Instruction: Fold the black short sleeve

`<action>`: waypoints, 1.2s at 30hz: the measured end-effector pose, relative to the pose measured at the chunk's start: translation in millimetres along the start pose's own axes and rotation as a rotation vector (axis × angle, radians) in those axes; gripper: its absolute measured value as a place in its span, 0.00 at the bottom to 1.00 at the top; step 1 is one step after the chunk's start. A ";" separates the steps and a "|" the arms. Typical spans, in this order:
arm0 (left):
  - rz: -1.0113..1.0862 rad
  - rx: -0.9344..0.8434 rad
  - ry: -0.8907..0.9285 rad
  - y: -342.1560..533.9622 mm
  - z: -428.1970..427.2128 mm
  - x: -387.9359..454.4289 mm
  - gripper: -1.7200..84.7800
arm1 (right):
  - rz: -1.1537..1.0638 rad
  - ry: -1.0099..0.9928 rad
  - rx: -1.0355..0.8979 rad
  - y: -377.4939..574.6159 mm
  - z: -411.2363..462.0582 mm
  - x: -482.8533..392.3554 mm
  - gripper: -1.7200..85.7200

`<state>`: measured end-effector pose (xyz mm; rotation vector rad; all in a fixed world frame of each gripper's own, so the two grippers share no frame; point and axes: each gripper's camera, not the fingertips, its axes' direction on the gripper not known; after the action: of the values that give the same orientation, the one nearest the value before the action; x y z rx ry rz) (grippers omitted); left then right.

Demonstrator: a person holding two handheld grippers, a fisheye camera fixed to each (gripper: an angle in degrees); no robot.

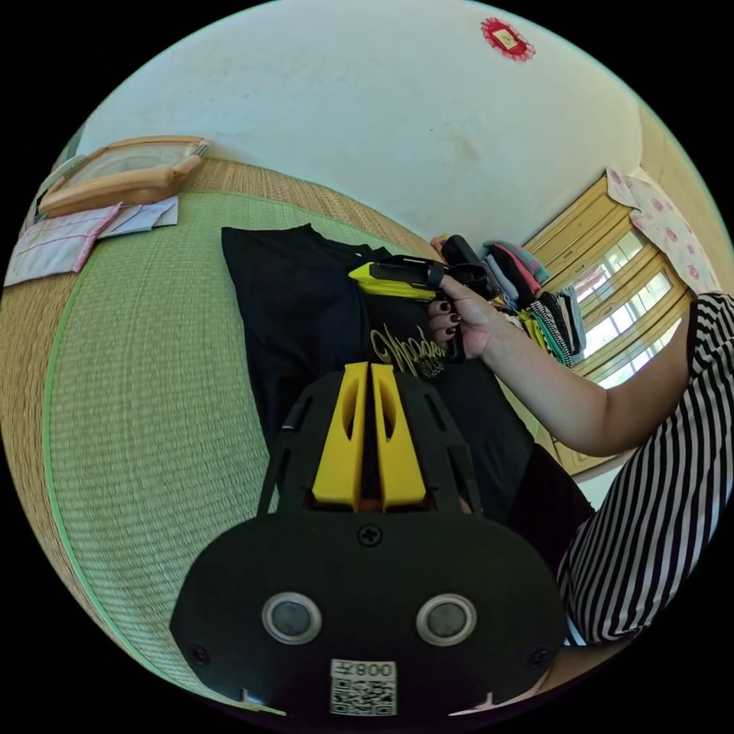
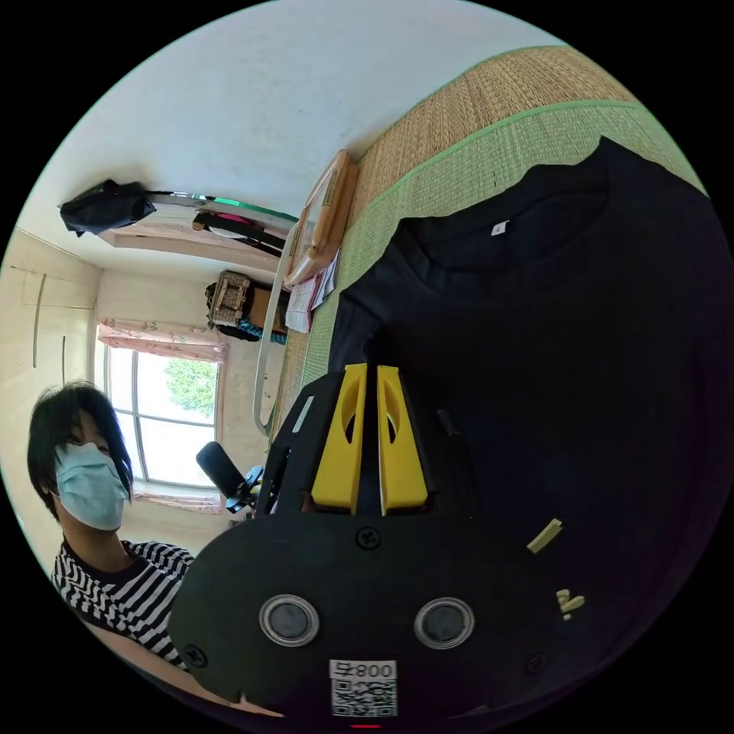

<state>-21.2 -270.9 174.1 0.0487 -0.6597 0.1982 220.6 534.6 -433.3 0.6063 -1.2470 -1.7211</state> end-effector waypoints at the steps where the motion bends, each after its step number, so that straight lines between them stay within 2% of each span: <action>1: -0.003 -0.017 0.014 -3.5 1.3 -0.1 0.03 | 0.005 0.005 0.002 0.6 -0.1 2.0 0.04; 7: -0.053 0.026 0.070 -13.9 -8.8 -1.8 0.03 | 0.042 0.030 -0.001 3.7 -1.0 15.8 0.04; 9: -0.091 0.071 0.031 -14.7 -15.7 -1.0 0.03 | 0.039 0.046 -0.011 5.0 2.0 13.5 0.03; 12: -0.123 0.078 -0.110 -19.9 -22.5 8.4 0.03 | -0.031 0.066 -0.046 3.3 15.3 -8.8 0.02; 16: -0.160 -0.031 -0.340 -30.1 -15.7 21.9 0.02 | -0.176 0.138 -0.108 -11.8 48.9 -54.0 0.02; 19: -0.169 -0.023 -0.395 -33.6 -18.9 29.4 0.02 | -0.274 0.194 -0.154 -31.1 84.3 -84.1 0.02; 23: -0.216 0.021 -0.424 -32.8 -30.4 32.5 0.02 | -0.384 0.316 -0.193 -54.5 135.2 -116.6 0.02; 26: -0.212 0.058 -0.437 -33.1 -38.2 38.6 0.02 | -0.402 0.338 -0.245 -66.0 167.4 -126.2 0.02; 29: -0.169 0.119 -0.376 -34.4 -44.6 46.8 0.02 | -0.417 0.353 -0.250 -69.3 183.5 -134.5 0.02; 33: -0.202 -0.010 -0.379 -38.7 -32.0 38.1 0.02 | -0.400 0.321 -0.263 -76.4 188.9 -137.5 0.02; 36: -0.204 0.012 -0.385 -38.0 -39.0 38.9 0.02 | -0.417 0.329 -0.237 -76.8 188.4 -148.4 0.02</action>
<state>39.9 -297.5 167.8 0.1677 -1.0308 -0.0058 112.7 761.5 -450.7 1.0096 -0.7050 -1.9708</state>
